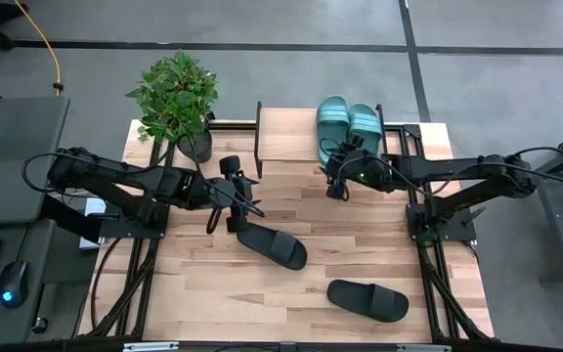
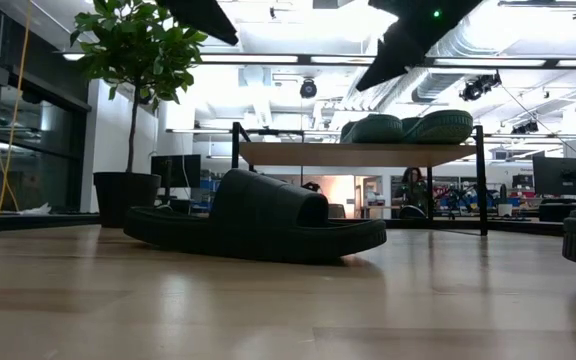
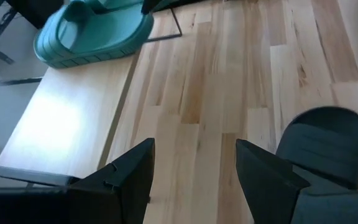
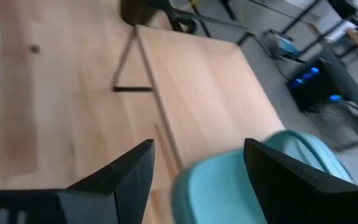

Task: Pick and place slides into the shelf
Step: Put the top black slide on the shelf

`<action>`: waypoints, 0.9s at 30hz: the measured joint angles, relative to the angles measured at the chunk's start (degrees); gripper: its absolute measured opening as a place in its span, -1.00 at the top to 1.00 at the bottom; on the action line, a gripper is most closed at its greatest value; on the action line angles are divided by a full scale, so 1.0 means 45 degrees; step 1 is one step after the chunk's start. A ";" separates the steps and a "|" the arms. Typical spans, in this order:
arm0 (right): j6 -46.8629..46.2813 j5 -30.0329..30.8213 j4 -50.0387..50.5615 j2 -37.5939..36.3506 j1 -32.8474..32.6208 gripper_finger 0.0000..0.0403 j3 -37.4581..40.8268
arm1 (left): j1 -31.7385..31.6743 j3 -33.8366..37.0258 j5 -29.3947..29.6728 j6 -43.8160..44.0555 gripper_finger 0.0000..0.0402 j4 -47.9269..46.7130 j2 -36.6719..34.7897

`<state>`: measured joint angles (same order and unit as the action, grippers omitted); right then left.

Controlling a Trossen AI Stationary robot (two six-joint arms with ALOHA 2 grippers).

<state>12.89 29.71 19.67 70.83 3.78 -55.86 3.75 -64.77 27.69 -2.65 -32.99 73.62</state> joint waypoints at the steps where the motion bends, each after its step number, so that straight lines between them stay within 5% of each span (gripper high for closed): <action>1: 0.0001 -0.0182 -0.0002 -0.0065 -0.0076 -0.18 0.0000 | -0.0001 0.0056 -0.0006 -0.0014 -0.04 -0.0027 0.0001; 12: -0.0292 -0.1594 0.0146 -0.0264 -0.1308 -0.18 0.0000 | -0.0001 0.0150 -0.0073 0.0200 -0.04 0.0029 -0.0282; 27: 0.0562 -0.1642 -0.0267 0.0229 -0.3297 -0.18 0.0000 | -0.0001 0.0700 -0.1178 0.0846 -0.04 0.0677 -0.0909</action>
<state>15.42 22.33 18.47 71.87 -11.06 -55.86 3.75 -61.62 22.39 1.15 -29.94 69.53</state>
